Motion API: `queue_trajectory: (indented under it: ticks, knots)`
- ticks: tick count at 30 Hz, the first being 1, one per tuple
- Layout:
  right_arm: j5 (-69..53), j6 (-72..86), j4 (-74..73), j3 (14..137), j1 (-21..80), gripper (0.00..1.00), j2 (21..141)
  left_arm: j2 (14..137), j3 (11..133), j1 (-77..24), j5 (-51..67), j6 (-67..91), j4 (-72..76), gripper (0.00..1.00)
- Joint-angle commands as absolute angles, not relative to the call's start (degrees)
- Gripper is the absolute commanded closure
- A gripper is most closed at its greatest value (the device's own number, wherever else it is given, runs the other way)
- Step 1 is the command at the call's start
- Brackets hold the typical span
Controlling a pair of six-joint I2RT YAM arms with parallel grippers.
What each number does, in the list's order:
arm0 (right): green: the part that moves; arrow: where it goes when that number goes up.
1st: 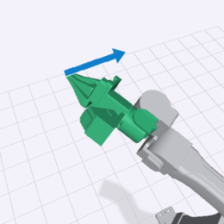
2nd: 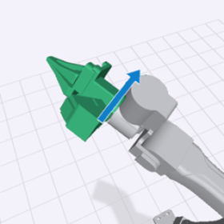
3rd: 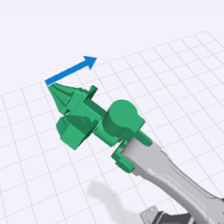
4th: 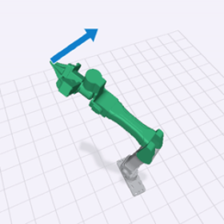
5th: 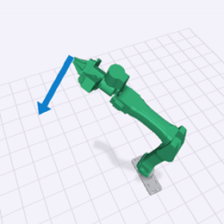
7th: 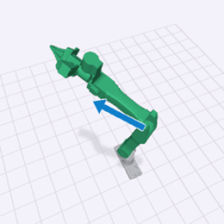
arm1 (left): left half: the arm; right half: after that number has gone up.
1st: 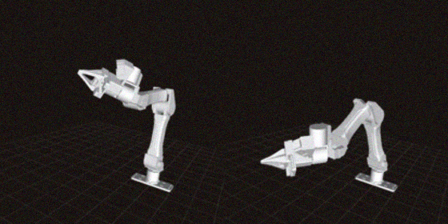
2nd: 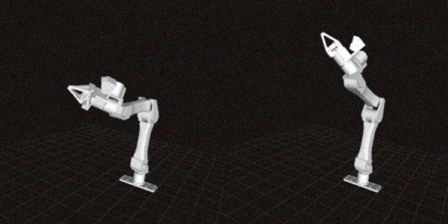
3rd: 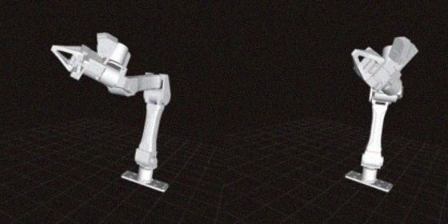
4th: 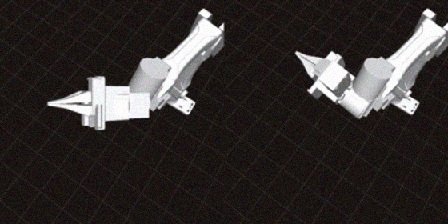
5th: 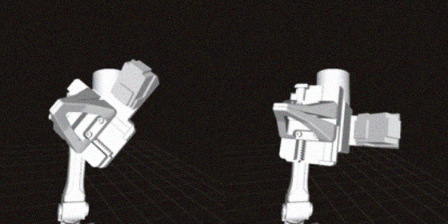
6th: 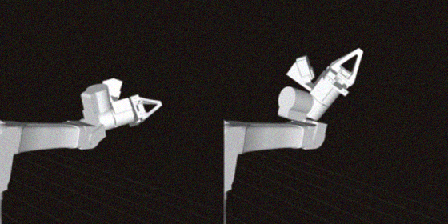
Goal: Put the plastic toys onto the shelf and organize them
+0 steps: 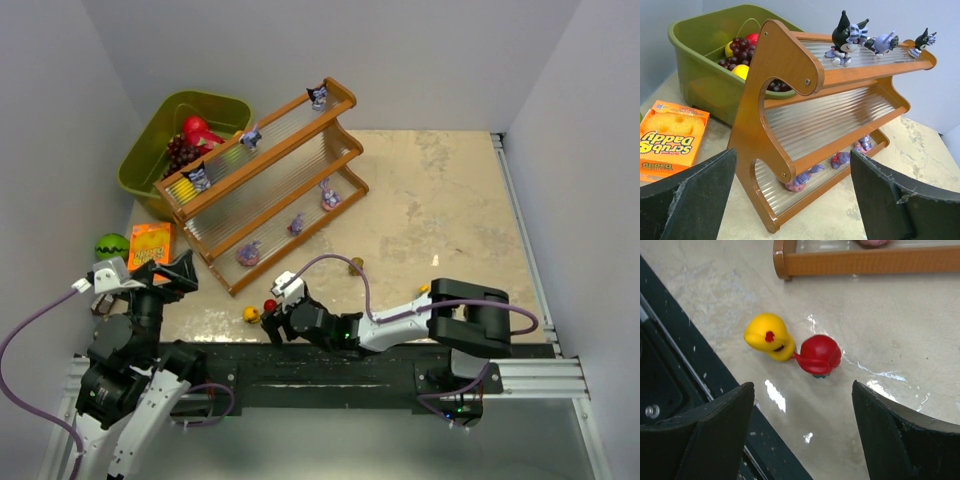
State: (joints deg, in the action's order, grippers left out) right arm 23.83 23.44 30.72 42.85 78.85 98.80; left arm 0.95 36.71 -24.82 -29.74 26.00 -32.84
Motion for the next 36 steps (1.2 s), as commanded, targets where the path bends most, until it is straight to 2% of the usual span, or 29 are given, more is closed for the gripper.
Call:
queue_trajectory:
  ticks: [1,10,36]
  knots:
    - [36.2,28.4,36.0,46.7,80.9,0.21,100.7,-1.8,36.1,-24.7,-29.4,26.5,-31.5,0.02]
    - [44.7,36.9,30.6,50.2,81.2,0.33,103.7,-2.1,36.1,-24.7,-29.5,26.6,-31.6,0.02]
    - [44.1,40.2,27.5,55.1,81.1,0.52,110.3,-2.6,36.1,-24.7,-29.8,26.7,-31.5,0.02]
